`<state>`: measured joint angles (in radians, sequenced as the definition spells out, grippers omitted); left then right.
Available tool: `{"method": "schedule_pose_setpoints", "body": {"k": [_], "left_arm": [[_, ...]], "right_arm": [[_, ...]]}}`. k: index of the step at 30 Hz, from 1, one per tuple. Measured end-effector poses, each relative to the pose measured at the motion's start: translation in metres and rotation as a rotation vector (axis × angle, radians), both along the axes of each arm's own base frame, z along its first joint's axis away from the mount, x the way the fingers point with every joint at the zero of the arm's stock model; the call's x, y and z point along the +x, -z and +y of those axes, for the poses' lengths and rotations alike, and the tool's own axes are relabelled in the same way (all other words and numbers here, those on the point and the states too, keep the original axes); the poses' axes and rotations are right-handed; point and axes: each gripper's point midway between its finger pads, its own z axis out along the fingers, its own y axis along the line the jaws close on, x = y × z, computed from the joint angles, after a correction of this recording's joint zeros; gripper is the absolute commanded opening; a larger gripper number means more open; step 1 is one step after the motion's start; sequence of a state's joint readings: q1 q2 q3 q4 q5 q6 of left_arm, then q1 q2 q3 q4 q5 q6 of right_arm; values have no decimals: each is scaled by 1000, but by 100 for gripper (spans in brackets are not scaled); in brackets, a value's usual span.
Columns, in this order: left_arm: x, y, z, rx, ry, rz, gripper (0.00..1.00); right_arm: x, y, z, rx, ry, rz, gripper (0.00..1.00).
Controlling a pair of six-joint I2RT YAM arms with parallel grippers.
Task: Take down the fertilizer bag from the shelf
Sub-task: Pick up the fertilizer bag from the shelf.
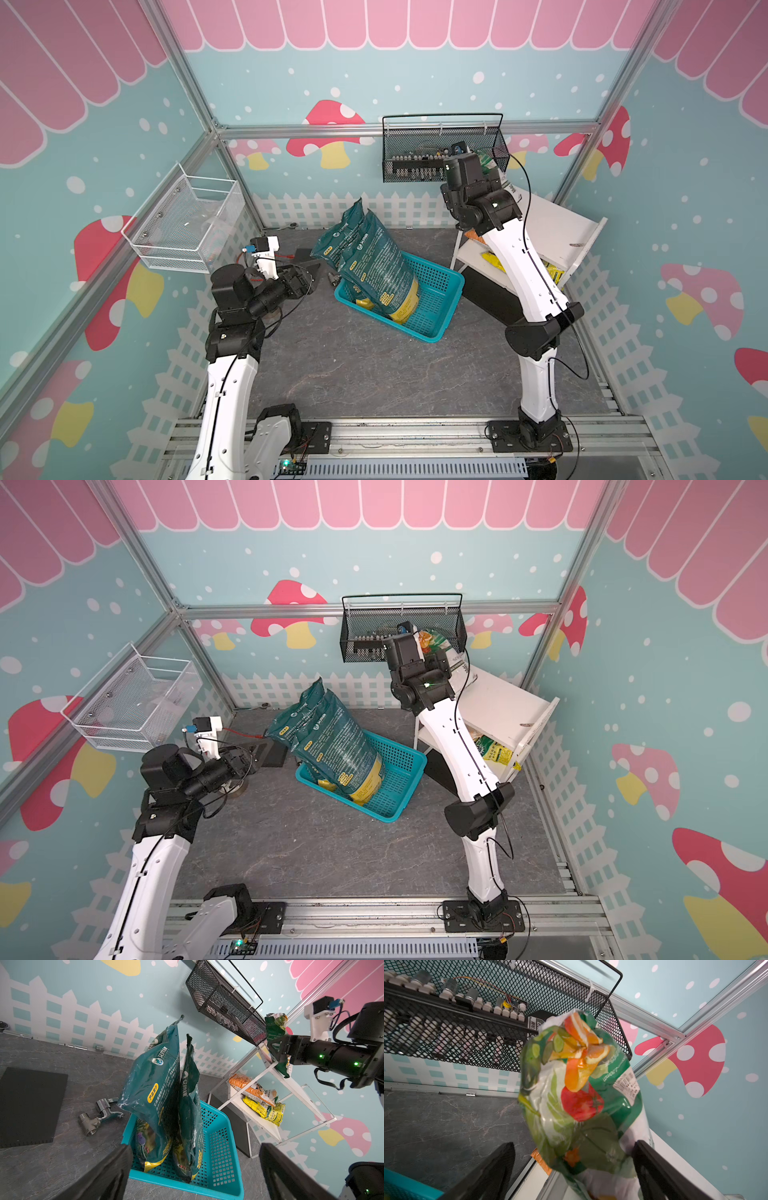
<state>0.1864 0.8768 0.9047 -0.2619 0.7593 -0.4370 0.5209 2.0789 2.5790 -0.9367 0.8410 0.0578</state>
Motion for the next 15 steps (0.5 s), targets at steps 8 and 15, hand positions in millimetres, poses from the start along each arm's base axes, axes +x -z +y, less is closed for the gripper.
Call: {"method": "schedule_pose_setpoints", "body": {"k": [8,15], "left_arm": [[0,0,0,0,0,0,99],[0,0,0,0,0,0,99]], "right_arm": [[3,-5,-12,-4,44,-25,28],[1,-6,-18,-6,77,-31,0]]}}
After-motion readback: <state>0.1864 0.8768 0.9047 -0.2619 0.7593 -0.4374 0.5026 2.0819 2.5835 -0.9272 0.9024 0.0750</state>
